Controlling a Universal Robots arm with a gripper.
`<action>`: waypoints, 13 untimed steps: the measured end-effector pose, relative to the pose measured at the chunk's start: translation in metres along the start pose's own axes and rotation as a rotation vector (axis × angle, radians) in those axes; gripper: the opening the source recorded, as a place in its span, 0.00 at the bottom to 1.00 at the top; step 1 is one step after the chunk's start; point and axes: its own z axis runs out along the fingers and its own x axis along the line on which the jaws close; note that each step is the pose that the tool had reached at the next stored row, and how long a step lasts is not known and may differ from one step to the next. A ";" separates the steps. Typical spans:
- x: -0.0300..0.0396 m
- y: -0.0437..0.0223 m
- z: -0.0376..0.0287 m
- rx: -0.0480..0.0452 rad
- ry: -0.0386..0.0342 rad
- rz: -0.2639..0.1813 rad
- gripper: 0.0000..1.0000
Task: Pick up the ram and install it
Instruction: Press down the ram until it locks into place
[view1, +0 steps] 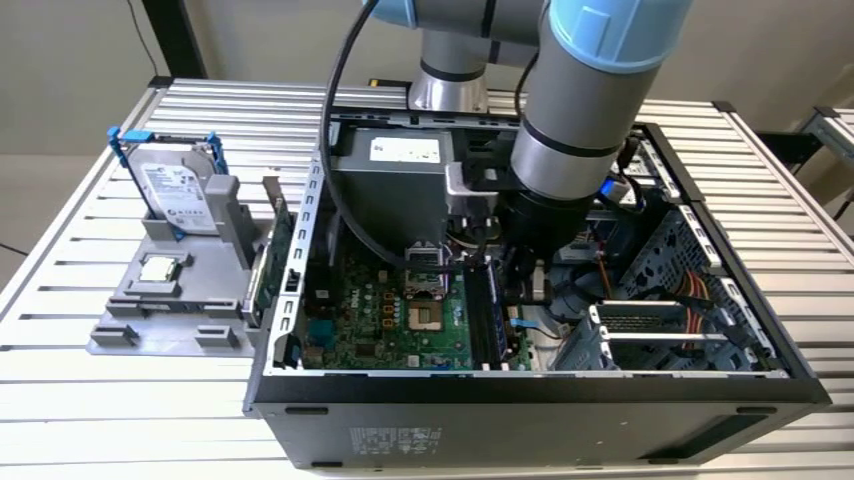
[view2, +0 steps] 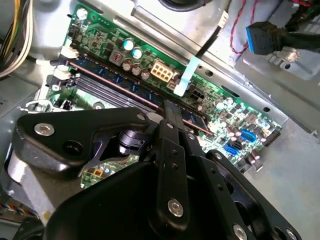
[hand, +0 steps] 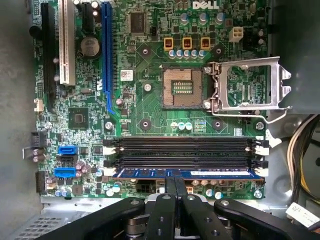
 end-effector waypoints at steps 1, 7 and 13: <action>-0.0019 0.0003 0.0002 0.0007 0.0019 -0.006 0.00; -0.0117 0.0013 0.0067 0.0065 0.0163 -0.020 0.00; -0.0118 0.0012 0.0139 0.0063 0.0174 -0.022 0.00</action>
